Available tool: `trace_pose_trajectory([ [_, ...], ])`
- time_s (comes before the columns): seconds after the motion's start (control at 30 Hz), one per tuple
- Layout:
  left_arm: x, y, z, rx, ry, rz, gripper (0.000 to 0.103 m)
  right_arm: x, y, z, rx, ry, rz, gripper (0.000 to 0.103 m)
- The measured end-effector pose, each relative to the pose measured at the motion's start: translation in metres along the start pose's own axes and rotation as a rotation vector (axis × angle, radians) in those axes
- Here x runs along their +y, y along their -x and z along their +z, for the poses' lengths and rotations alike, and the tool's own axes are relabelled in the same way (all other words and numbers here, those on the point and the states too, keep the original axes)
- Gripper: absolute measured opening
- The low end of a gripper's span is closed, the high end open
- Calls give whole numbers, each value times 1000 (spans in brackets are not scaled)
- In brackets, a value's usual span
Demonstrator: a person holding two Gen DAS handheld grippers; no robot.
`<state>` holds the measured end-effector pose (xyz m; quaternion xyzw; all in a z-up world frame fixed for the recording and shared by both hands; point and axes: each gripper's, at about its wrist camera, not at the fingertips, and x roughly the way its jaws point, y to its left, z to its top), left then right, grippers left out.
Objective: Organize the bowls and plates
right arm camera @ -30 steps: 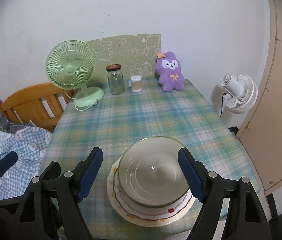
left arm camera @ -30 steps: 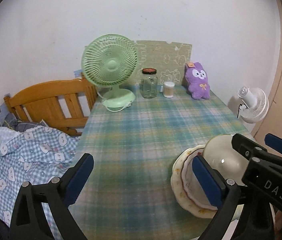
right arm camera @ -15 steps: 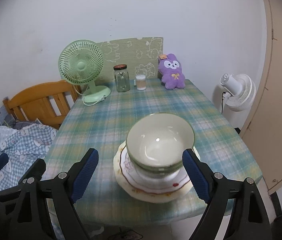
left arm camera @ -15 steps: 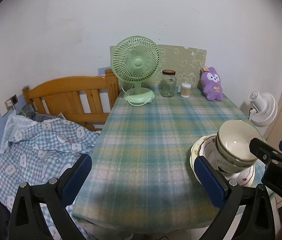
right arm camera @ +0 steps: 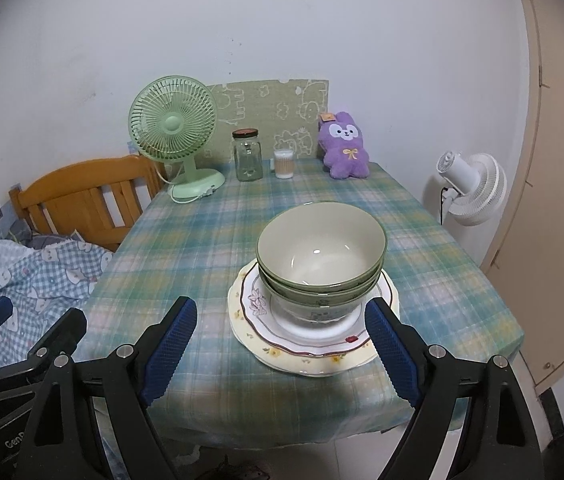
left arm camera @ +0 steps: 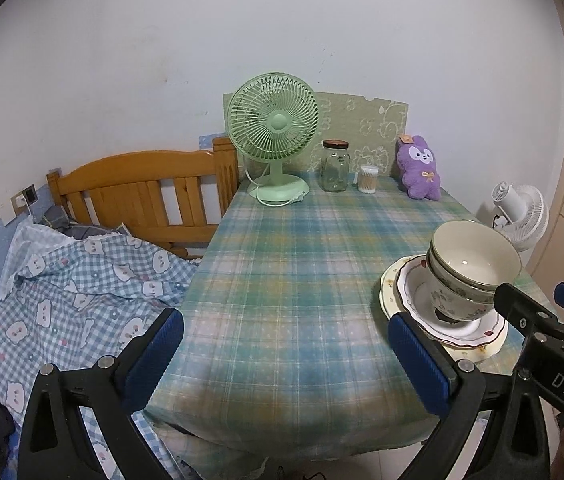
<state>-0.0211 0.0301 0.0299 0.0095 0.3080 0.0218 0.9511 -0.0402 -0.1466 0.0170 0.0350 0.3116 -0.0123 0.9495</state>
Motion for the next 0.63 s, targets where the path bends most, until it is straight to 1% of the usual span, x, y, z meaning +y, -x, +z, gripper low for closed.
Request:
trace_pose_trajectory([
  [0.27, 2, -1, 3, -10, 2, -10, 103, 1, 0, 1, -6, 5, -5, 88],
  [0.63, 2, -5, 4, 8, 4, -12, 103, 0, -2, 3, 13, 6, -7, 88],
])
